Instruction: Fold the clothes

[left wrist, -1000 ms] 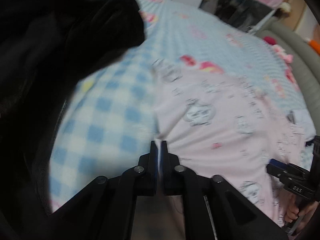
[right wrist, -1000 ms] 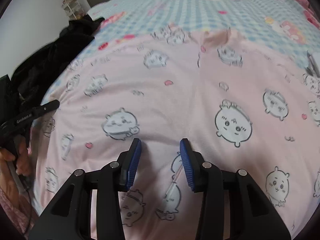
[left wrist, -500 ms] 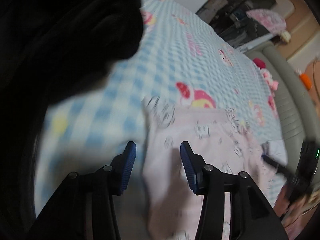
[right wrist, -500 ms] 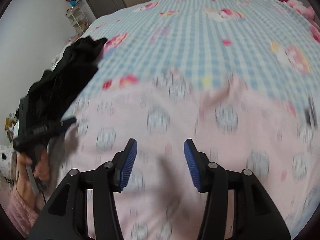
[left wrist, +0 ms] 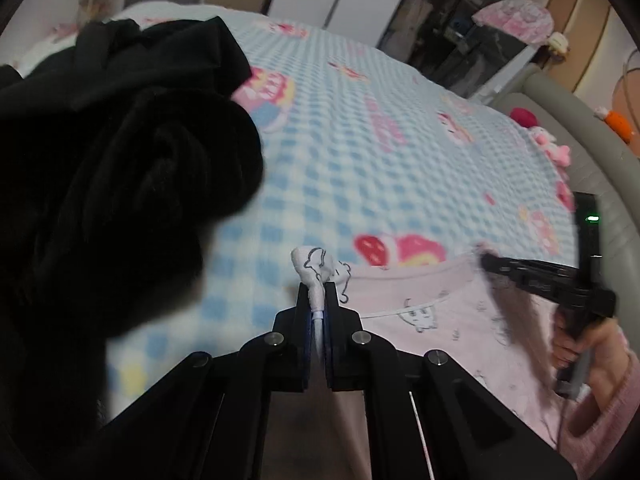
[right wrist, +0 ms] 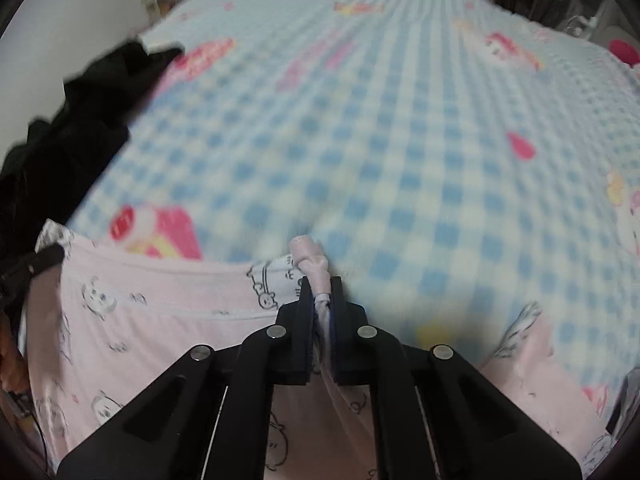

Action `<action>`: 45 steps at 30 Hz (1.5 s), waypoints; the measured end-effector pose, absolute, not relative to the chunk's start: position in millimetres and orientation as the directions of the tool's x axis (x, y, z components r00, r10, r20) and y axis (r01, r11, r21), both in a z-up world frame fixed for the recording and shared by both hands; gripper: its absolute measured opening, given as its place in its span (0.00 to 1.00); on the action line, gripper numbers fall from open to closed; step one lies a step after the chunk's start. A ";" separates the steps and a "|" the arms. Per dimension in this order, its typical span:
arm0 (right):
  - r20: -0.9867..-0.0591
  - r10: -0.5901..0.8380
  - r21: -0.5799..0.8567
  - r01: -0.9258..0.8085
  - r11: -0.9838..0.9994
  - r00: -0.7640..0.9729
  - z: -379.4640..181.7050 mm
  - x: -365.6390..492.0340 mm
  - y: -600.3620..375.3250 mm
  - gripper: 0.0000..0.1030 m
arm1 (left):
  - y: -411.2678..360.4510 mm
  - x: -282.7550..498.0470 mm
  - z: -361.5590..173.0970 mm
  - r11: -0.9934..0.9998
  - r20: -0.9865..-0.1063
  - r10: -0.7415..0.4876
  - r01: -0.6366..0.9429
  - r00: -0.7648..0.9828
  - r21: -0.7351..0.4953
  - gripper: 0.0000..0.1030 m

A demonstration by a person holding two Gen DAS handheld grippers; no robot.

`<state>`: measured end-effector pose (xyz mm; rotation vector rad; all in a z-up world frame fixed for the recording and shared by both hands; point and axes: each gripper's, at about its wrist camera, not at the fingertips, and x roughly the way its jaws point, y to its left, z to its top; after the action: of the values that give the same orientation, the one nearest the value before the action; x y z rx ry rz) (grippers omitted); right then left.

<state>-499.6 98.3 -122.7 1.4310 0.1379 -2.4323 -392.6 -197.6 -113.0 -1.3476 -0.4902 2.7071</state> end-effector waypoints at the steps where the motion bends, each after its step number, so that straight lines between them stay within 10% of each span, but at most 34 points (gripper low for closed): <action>1: -0.858 -0.217 0.075 0.304 -0.950 -0.466 -121.7 -500.7 98.9 0.04 | -196.5 -397.7 -123.3 -0.948 -0.786 0.214 0.071 -0.580 -0.310 0.05; 7: -0.873 -0.195 0.069 0.283 -0.957 -0.447 -149.0 -505.2 98.8 0.08 | -214.1 -378.6 -114.1 -0.934 -0.804 0.198 0.141 -0.561 -0.328 0.25; 11: -0.834 -0.290 0.176 0.272 -0.946 -0.469 -110.8 -483.9 118.1 0.46 | -189.3 -330.8 -70.7 -0.970 -0.762 0.168 0.034 -0.625 -0.242 0.35; 18: -0.854 -0.279 0.125 0.348 -0.929 -0.438 -93.5 -387.8 116.0 0.47 | -125.9 -275.9 -89.1 -0.940 -0.771 0.330 -0.117 -0.544 -0.320 0.36; 24: -0.893 -0.215 0.060 0.368 -0.928 -0.397 -118.1 -303.6 108.6 0.45 | -129.0 -261.2 -113.3 -0.997 -0.889 0.073 -0.064 -0.452 -0.050 0.36; 31: -0.860 -0.199 0.074 0.271 -0.960 -0.471 -112.7 -266.4 124.2 0.46 | -93.6 -239.1 -89.6 -0.951 -0.798 0.300 -0.228 -0.522 -0.208 0.37; 35: -0.872 -0.167 0.001 0.340 -0.940 -0.460 -125.6 -252.2 96.1 0.45 | -61.1 -221.7 -112.9 -0.952 -0.891 0.194 -0.299 -0.412 -0.069 0.39; 45: -0.852 -0.168 0.060 0.226 -0.972 -0.496 -106.8 -231.8 137.1 0.47 | -82.1 -188.1 -95.1 -0.951 -0.848 0.276 -0.253 -0.452 -0.175 0.38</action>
<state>-231.8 137.1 -106.8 1.4332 0.0868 -2.5346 -188.1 -82.1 -95.1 -1.4319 -0.0338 2.4405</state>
